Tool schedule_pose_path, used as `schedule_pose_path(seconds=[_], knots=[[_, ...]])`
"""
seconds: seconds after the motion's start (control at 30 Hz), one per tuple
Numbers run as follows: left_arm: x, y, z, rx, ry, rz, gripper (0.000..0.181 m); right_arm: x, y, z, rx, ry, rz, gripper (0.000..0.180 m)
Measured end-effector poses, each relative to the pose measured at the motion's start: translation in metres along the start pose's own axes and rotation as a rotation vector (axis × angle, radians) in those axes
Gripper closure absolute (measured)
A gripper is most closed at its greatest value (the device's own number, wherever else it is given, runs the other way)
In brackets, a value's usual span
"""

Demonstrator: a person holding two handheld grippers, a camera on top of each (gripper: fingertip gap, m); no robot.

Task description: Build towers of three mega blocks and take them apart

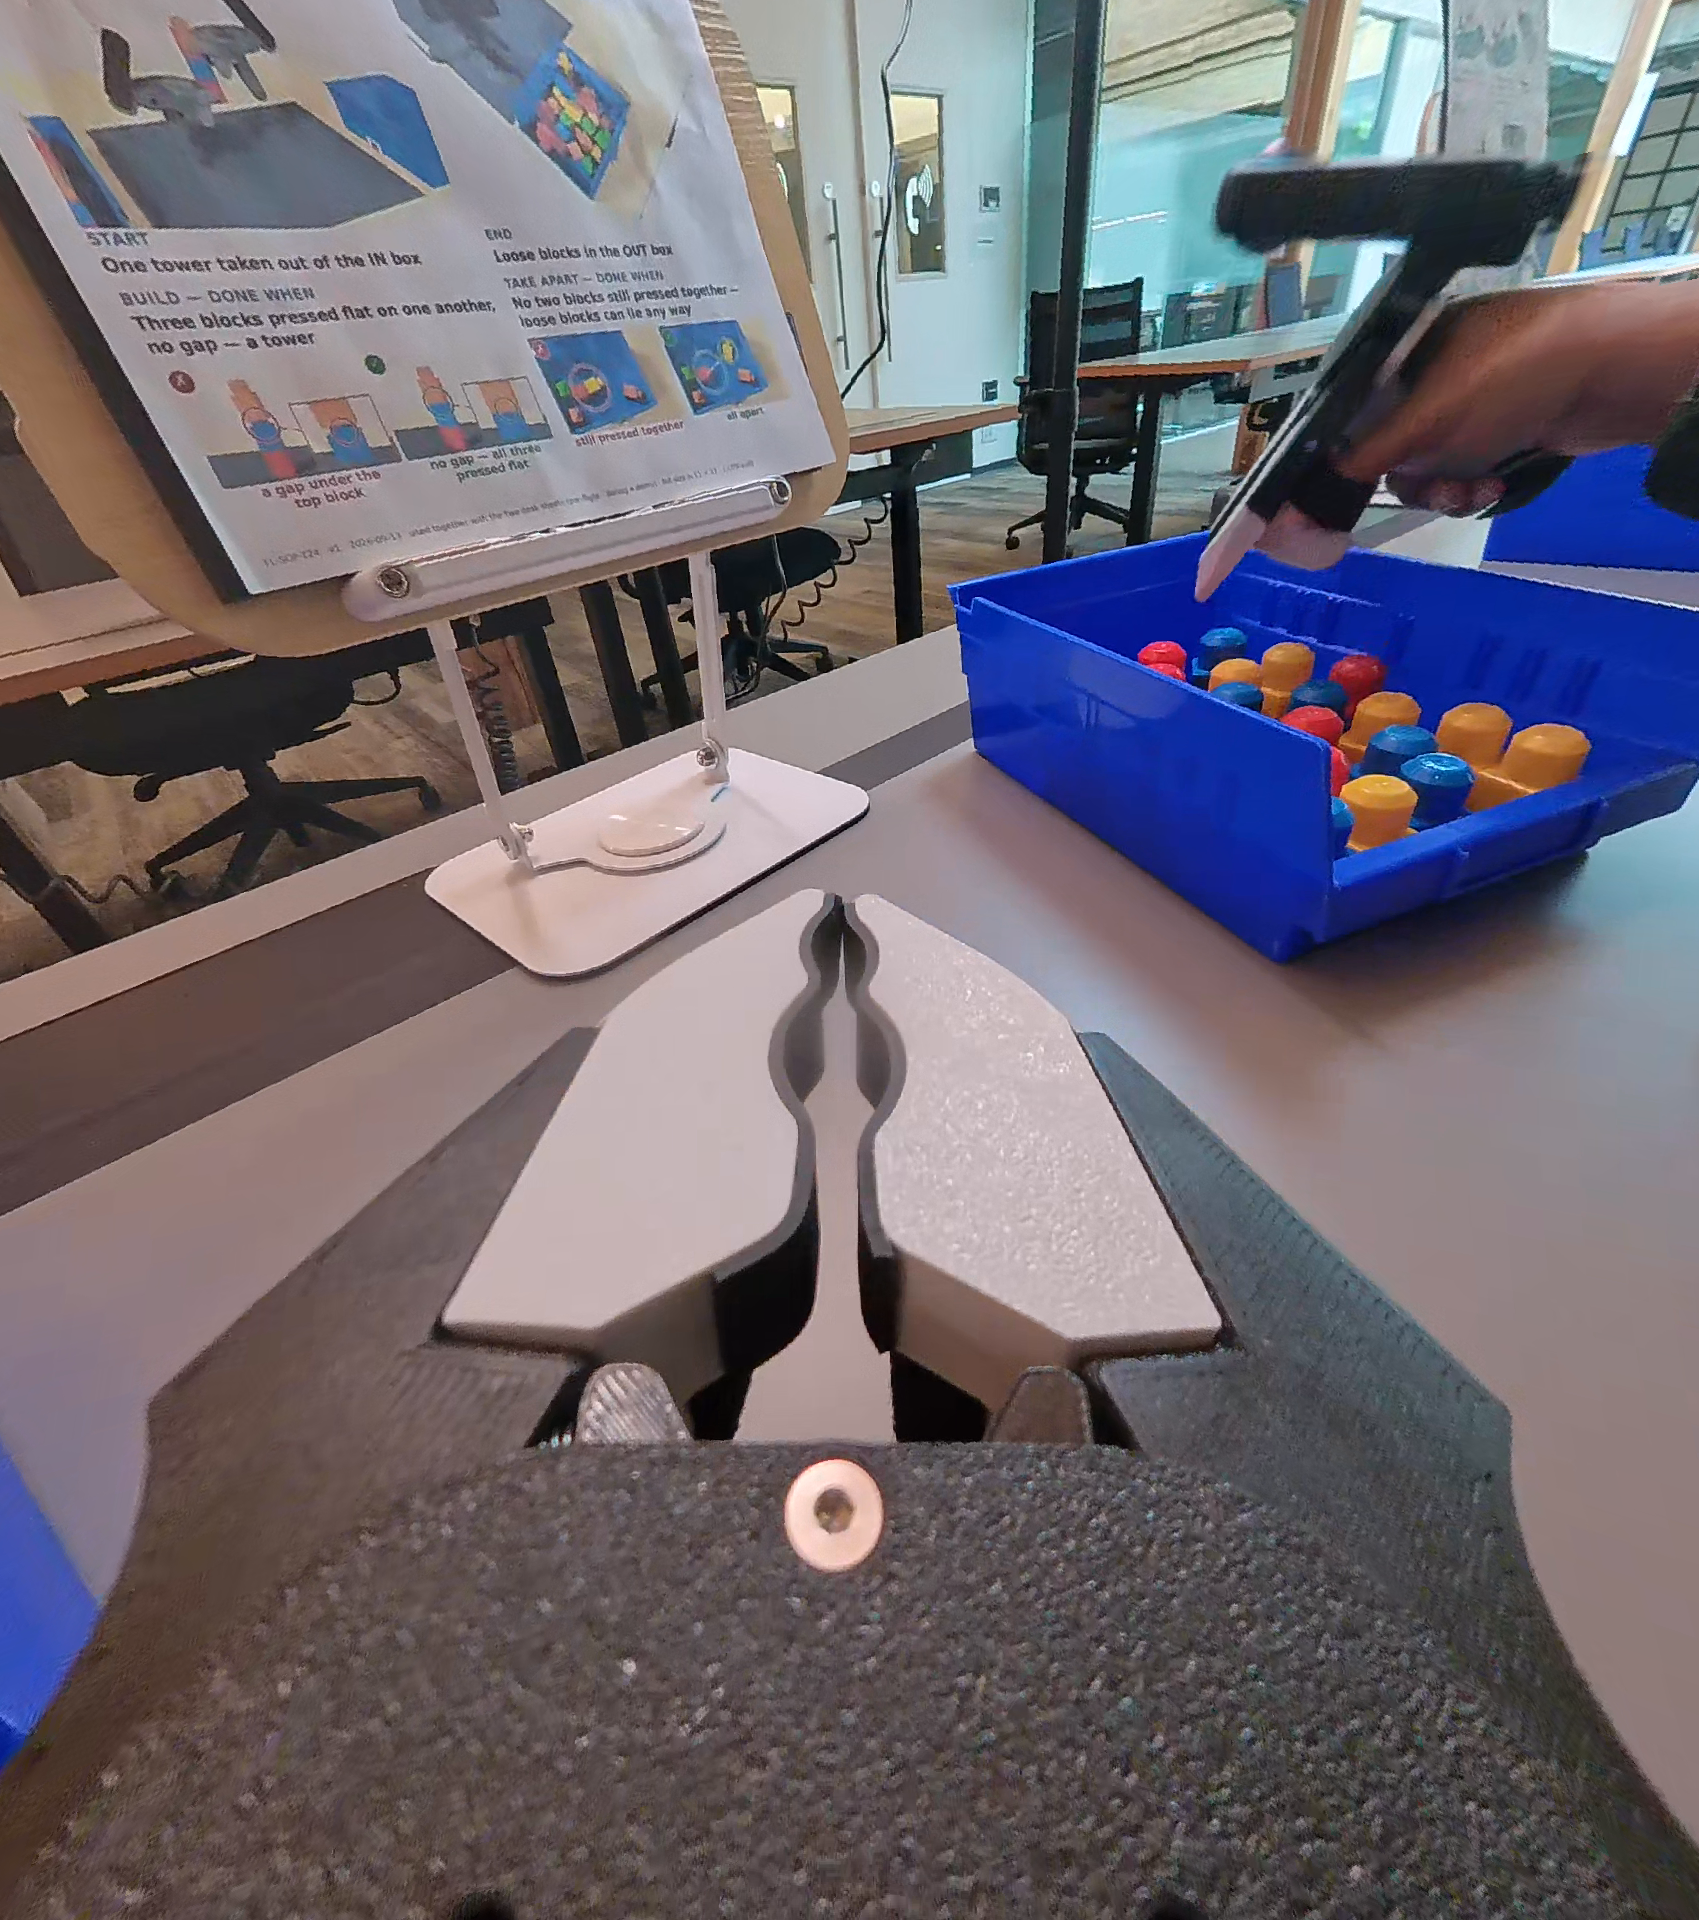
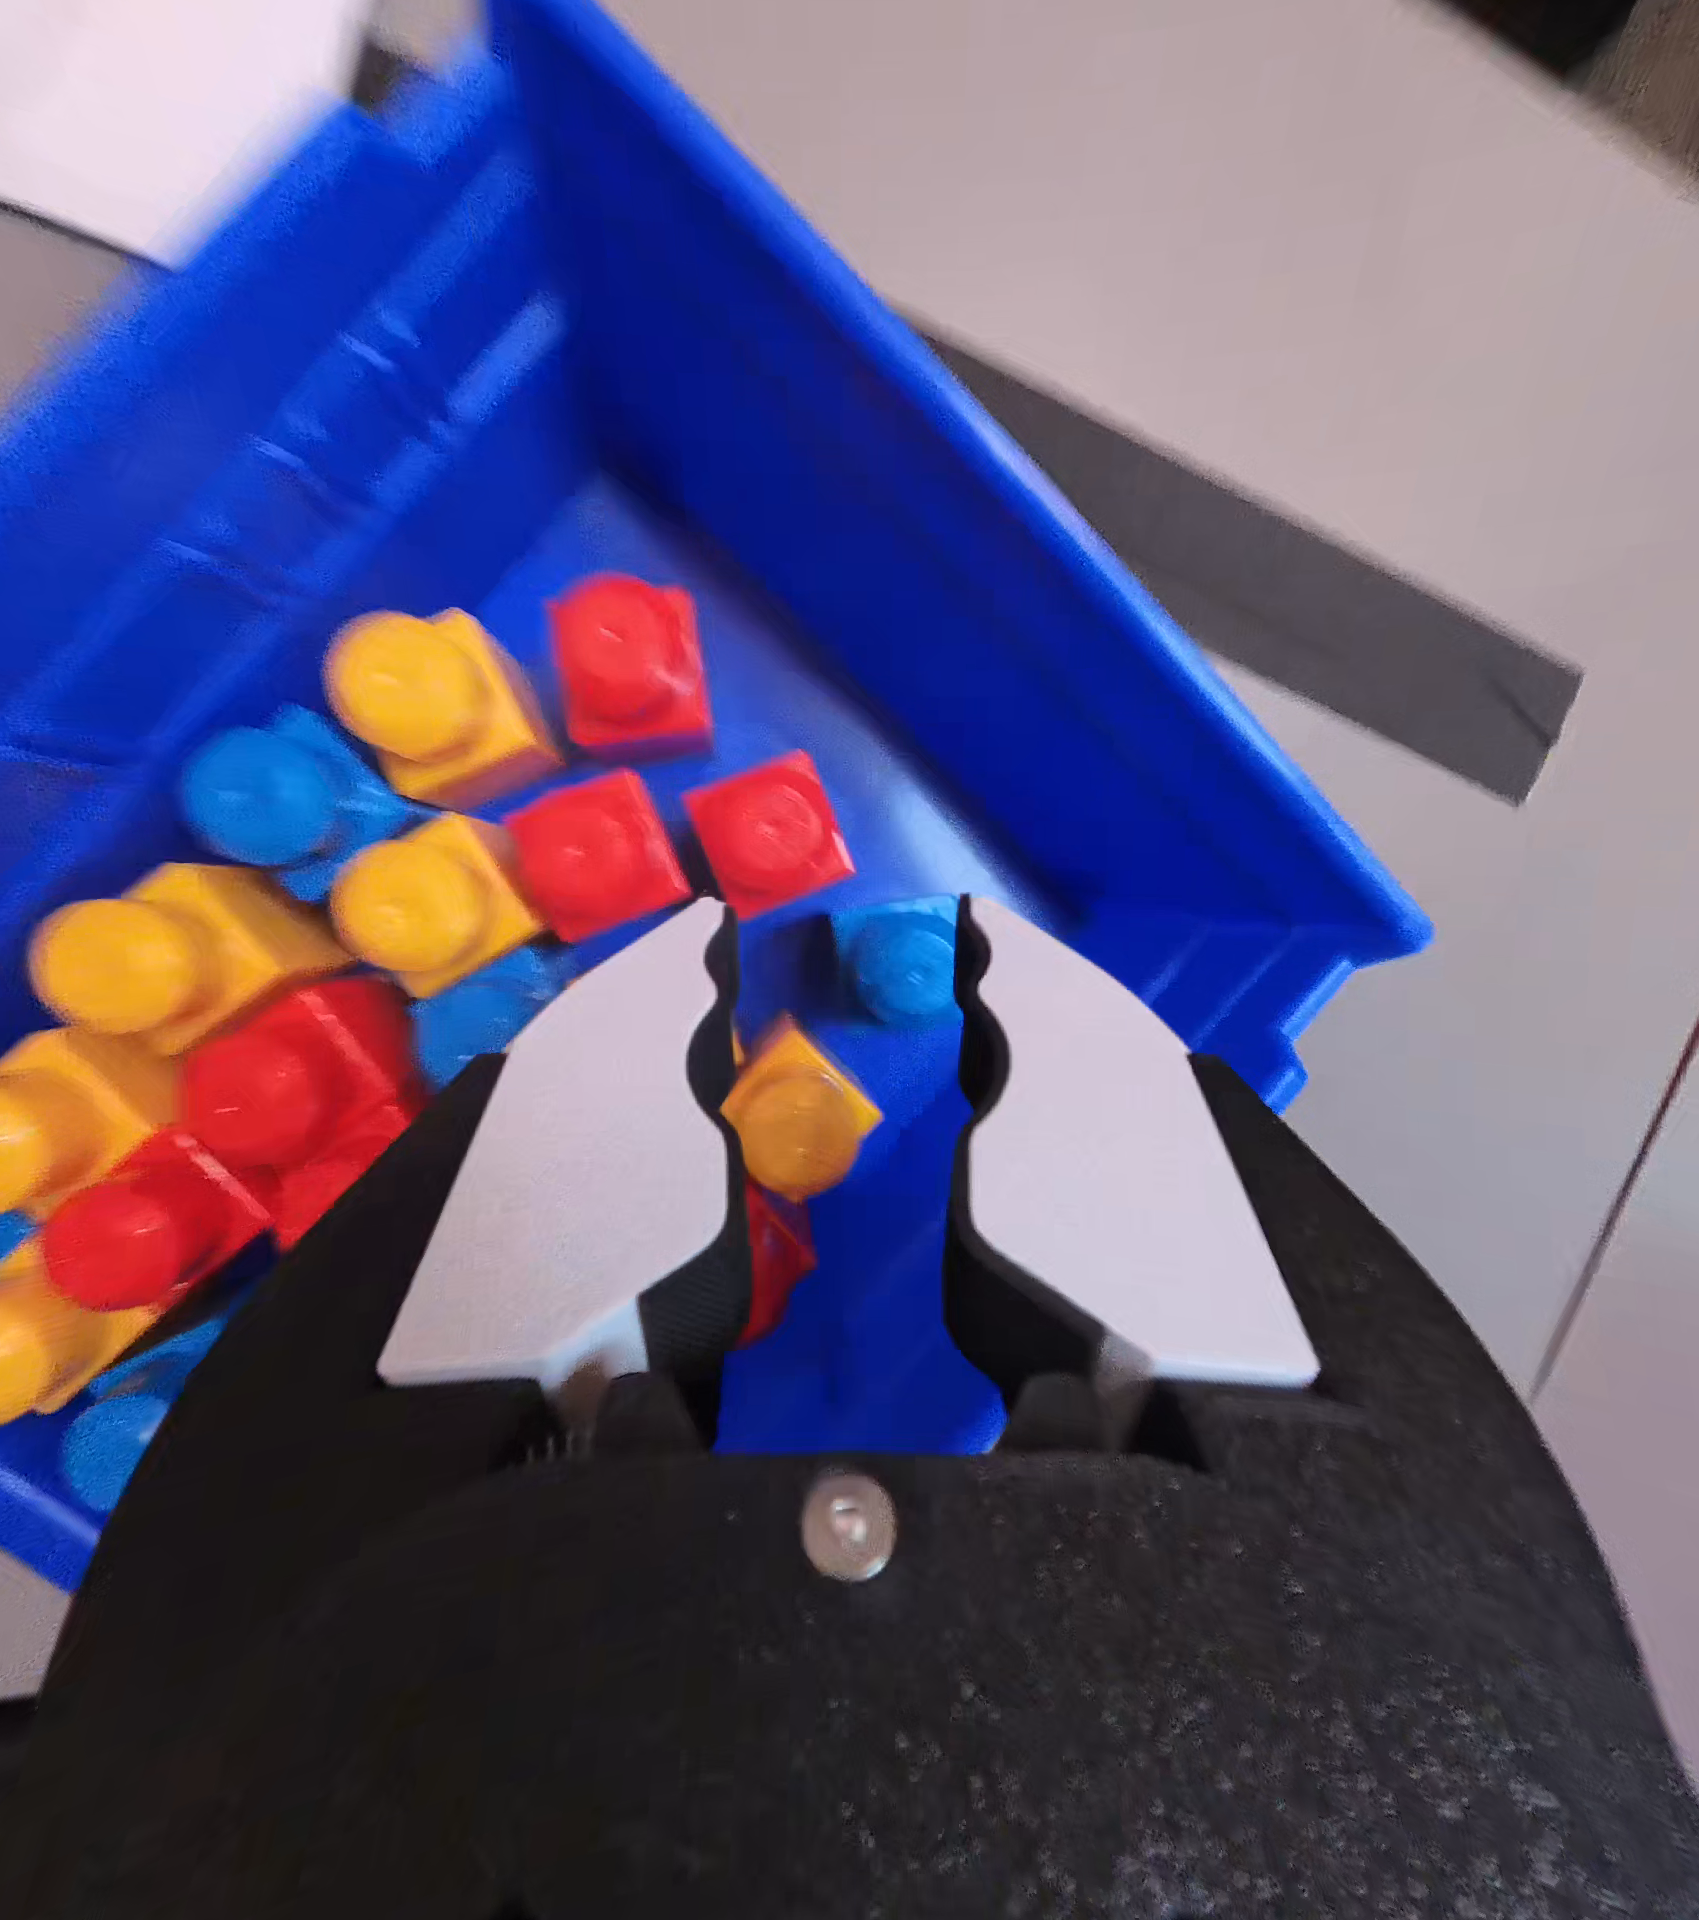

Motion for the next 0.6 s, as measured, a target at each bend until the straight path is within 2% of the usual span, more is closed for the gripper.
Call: schedule_pose_path(seconds=[0.13,0.3,0.4,0.5,0.6], knots=[[0.000,-0.003,0.000,-0.005,0.004,-0.014,0.181,-0.049,-0.040,-0.022,-0.074,0.373,0.026,0.123],[-0.001,-0.006,0.000,-0.022,0.011,-0.029,0.181,-0.109,-0.102,-0.012,-0.094,0.749,0.101,0.111],[-0.002,-0.008,0.000,-0.017,0.015,-0.050,0.181,-0.129,-0.136,0.009,-0.081,0.863,0.131,0.110],[-0.007,-0.013,-0.006,0.001,0.040,-0.092,0.181,-0.136,-0.154,0.039,-0.060,0.876,0.192,0.109],[-0.022,-0.025,-0.018,0.014,0.082,-0.175,0.181,-0.137,-0.150,0.077,0.004,0.855,0.294,0.108]])
Point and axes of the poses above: each gripper's, where its closed fingertips meet, x out along the fingers, z out of its underside, y = z × x across the jaws, the point moved 4 cm from there along -x, back along the fingers, and after that the axes turned 10 degrees about -x, right-handed, at the moved point
